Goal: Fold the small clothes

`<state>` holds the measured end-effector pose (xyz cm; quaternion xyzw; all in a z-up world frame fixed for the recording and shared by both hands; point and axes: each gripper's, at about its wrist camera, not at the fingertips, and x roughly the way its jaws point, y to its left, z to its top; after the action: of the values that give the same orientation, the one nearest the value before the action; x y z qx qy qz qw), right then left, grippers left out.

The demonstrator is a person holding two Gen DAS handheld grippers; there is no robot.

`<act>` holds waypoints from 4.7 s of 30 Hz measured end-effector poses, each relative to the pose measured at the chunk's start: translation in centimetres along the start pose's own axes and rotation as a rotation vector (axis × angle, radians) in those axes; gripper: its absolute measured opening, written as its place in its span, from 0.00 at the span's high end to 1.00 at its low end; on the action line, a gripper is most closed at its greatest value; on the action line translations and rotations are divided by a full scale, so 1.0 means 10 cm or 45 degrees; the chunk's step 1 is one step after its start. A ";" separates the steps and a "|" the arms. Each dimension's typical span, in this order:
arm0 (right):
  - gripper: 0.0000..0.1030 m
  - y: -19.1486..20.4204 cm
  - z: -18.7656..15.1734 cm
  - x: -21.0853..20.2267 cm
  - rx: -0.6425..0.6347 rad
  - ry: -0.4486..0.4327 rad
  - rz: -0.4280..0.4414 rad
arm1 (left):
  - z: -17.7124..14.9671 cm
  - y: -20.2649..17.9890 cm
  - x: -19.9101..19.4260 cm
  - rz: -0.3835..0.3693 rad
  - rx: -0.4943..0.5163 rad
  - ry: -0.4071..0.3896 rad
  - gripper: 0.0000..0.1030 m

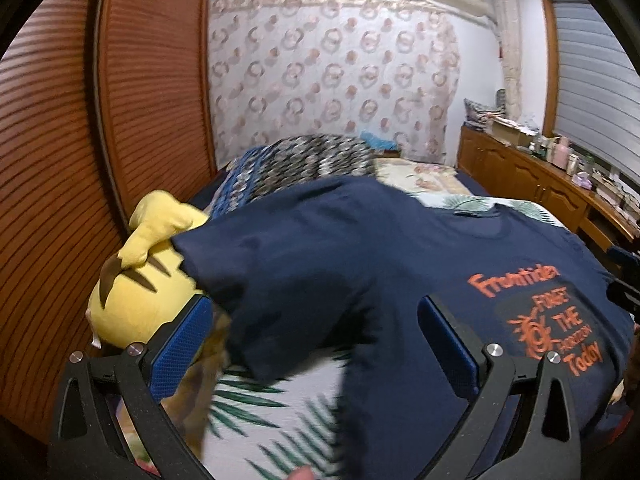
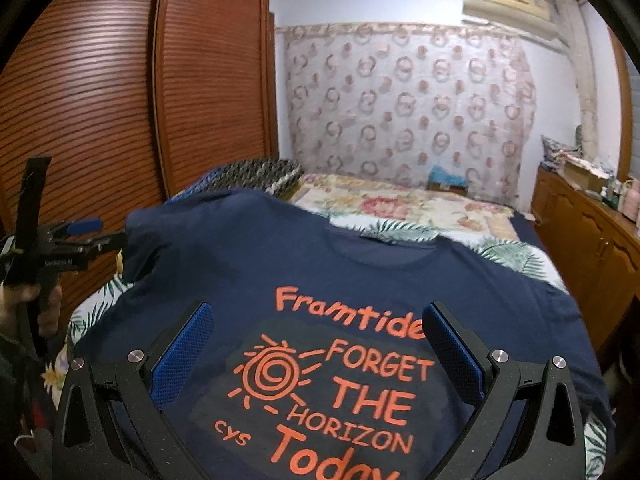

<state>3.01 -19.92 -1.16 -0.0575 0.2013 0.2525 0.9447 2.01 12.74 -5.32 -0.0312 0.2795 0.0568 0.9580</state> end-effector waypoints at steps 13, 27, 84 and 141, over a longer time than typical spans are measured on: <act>0.00 -0.17 0.10 0.11 -0.039 0.104 0.082 | -0.07 0.68 0.42 -0.035 -0.171 0.167 0.31; 0.00 0.09 0.30 0.48 -0.175 0.193 0.160 | -0.15 0.59 0.55 -0.142 -0.160 0.275 0.57; 0.00 0.00 0.36 0.22 -0.111 0.113 0.107 | 0.31 -0.19 -0.16 -0.288 0.050 -0.039 0.22; 0.97 0.28 1.37 2.26 -0.190 0.237 0.079 | -0.04 0.07 -0.32 -0.192 0.026 -0.017 0.22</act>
<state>24.27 -4.39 2.06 -0.1444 0.2705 0.2893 0.9068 -0.95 13.07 -3.99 -0.0420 0.2705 -0.0182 0.9616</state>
